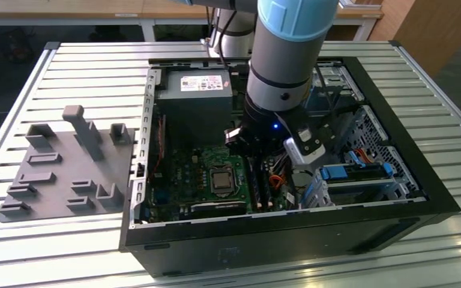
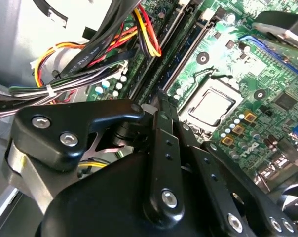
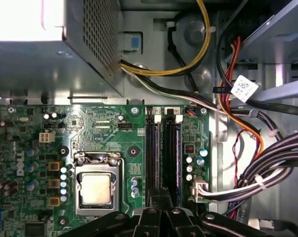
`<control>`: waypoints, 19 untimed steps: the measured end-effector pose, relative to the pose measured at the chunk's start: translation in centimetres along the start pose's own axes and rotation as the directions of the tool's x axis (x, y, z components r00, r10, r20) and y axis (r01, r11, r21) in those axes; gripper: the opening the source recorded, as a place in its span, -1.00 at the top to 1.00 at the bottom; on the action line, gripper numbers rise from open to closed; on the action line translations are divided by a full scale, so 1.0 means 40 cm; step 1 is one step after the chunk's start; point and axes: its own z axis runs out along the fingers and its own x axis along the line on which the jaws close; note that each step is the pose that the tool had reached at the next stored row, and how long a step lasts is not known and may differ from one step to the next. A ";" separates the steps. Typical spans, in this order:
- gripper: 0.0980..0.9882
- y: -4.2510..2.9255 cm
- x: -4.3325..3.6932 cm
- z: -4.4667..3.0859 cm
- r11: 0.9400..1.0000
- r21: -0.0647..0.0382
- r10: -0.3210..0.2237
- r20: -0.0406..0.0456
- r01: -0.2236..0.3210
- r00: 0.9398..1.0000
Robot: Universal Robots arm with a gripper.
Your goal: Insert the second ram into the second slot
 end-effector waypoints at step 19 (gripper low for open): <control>0.98 0.001 0.001 -0.043 1.000 -0.001 0.000 0.000 0.000 1.000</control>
